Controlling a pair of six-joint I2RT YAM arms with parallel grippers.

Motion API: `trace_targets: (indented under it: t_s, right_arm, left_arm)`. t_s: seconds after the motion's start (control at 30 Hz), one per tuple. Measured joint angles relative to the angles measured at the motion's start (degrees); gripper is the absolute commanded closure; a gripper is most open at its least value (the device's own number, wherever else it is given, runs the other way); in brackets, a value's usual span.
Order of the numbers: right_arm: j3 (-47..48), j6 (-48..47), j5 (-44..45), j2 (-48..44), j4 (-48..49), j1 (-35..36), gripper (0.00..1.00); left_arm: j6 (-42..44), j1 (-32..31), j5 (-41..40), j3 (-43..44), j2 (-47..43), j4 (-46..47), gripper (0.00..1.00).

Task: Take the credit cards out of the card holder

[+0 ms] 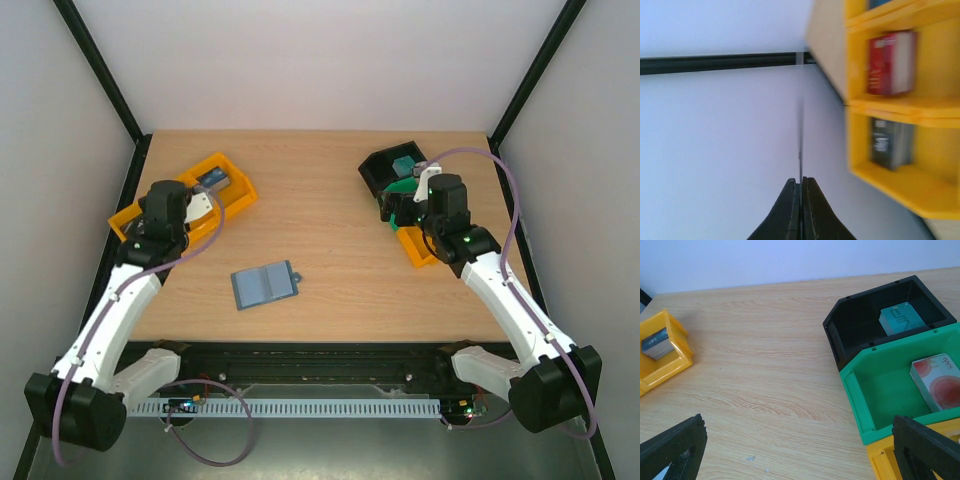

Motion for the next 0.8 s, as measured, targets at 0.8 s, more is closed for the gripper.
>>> trace_targets:
  t_s: [0.8]
  right_arm:
    - [0.0,-0.3,-0.5,-0.4,0.0,-0.1,0.01]
  left_arm:
    - [57.5,-2.3,2.8,-38.2,-11.6,93.8,0.98]
